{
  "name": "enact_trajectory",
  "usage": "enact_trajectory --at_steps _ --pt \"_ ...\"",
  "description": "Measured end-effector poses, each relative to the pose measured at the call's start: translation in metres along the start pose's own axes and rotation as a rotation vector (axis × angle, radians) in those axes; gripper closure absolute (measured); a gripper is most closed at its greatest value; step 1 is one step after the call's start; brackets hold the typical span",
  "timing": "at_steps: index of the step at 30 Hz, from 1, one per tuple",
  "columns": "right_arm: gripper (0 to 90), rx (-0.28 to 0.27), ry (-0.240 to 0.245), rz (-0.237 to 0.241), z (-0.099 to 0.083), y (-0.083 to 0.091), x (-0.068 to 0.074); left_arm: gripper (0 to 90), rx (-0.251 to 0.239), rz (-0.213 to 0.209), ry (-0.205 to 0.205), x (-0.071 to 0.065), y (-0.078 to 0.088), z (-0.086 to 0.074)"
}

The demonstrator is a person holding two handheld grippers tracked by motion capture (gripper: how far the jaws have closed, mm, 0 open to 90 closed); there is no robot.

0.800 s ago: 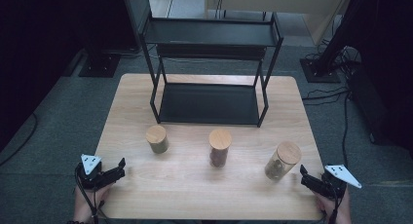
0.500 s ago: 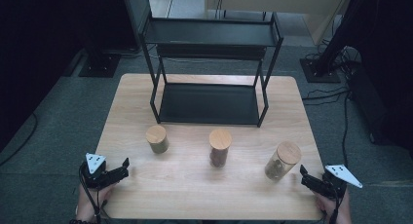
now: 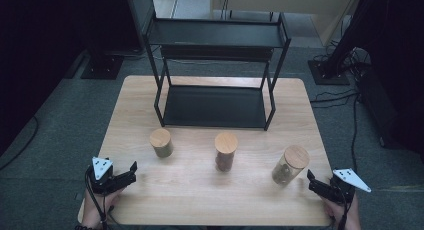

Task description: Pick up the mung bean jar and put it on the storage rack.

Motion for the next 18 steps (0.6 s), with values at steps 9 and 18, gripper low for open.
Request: enact_trajectory --at_steps 9,18 --pt "3.5 0.001 0.0 -0.006 0.0 0.0 0.0 2.9 -0.011 -0.044 -0.029 -0.021 0.0 0.001" --pt "3.5 0.013 0.004 -0.004 0.0 -0.001 0.001 2.9 -0.009 -0.08 -0.03 -0.032 -0.005 0.002"
Point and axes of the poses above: each handheld gripper's, and its own axes: y roughly backward along the jaws, z roughly out of its top, x roughly to its left, the point moved 2 cm from there along -y, roughly forward along the jaws, and after that the axes turned 4 degrees about y, right-handed, at the moved point
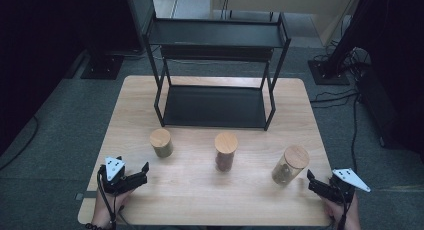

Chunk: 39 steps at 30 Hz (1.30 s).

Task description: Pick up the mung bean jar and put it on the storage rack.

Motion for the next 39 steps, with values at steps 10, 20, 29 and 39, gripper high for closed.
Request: enact_trajectory --at_steps 10,20,29,39 --pt "3.5 0.02 0.0 0.004 0.0 -0.002 0.0 2.9 0.01 -0.038 -0.007 -0.016 -0.011 0.005" --pt "3.5 0.022 0.002 0.002 0.0 -0.002 0.0 2.9 0.016 -0.055 -0.007 -0.026 -0.019 0.01" --pt "3.5 0.02 0.006 0.001 0.0 -0.002 0.0 3.0 0.027 -0.057 -0.011 -0.033 -0.028 0.014" --pt "3.5 0.018 0.013 0.005 0.0 -0.002 0.001 3.5 0.032 -0.062 -0.013 -0.04 -0.042 0.016"
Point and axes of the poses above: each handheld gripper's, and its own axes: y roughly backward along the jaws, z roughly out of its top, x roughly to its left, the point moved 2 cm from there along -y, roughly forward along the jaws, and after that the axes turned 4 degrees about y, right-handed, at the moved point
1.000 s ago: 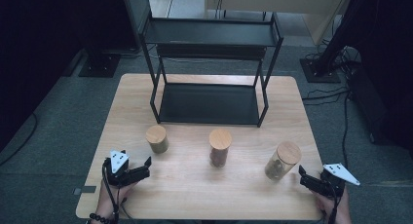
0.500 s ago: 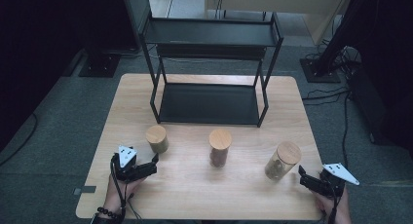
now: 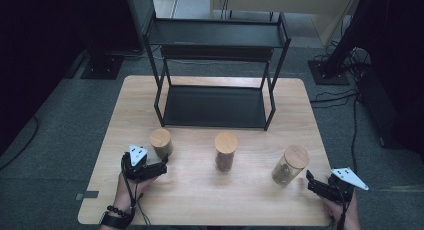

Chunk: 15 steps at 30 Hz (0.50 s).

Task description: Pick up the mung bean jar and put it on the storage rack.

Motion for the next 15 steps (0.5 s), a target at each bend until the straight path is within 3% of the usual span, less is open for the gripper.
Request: enact_trajectory --at_steps 15 --pt "3.4 -0.004 0.011 -0.007 0.0 0.0 0.001 7.4 -0.018 0.012 0.003 -0.006 -0.014 0.009"
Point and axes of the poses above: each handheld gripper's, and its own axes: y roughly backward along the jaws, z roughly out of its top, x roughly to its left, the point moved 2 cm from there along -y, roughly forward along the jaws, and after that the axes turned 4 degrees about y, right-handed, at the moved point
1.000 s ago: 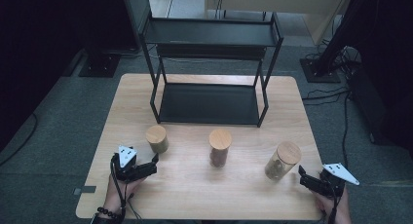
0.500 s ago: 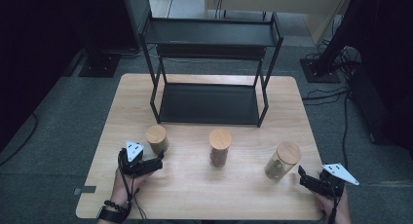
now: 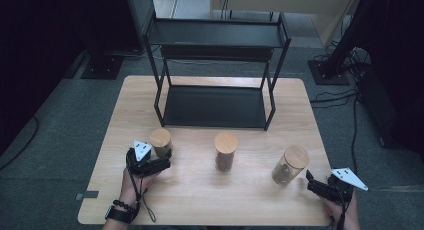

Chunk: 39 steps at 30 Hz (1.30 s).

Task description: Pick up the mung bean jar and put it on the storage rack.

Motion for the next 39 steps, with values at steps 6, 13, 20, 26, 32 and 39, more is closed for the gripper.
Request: enact_trajectory --at_steps 6,13,20,26,32,39 --pt "3.4 0.0 0.005 -0.002 0.0 0.0 0.0 10.2 0.002 0.01 -0.001 -0.001 -0.005 0.004" --pt "3.4 0.0 0.008 -0.005 0.0 0.0 0.001 14.9 0.012 0.009 0.009 -0.001 -0.011 0.007" --pt "3.4 -0.001 0.008 -0.008 0.0 0.0 0.001 21.4 0.016 0.009 0.006 -0.004 -0.017 0.009" --pt "3.4 -0.004 0.01 -0.011 0.0 0.001 0.001 24.2 0.022 0.011 0.003 -0.006 -0.019 0.012" --pt "3.4 -0.006 0.013 -0.011 0.0 0.001 0.001 25.4 0.023 0.003 0.01 -0.007 -0.019 0.015" --pt "3.4 -0.009 0.016 -0.013 0.0 0.001 0.002 25.5 0.035 -0.01 0.014 -0.015 -0.02 0.018"
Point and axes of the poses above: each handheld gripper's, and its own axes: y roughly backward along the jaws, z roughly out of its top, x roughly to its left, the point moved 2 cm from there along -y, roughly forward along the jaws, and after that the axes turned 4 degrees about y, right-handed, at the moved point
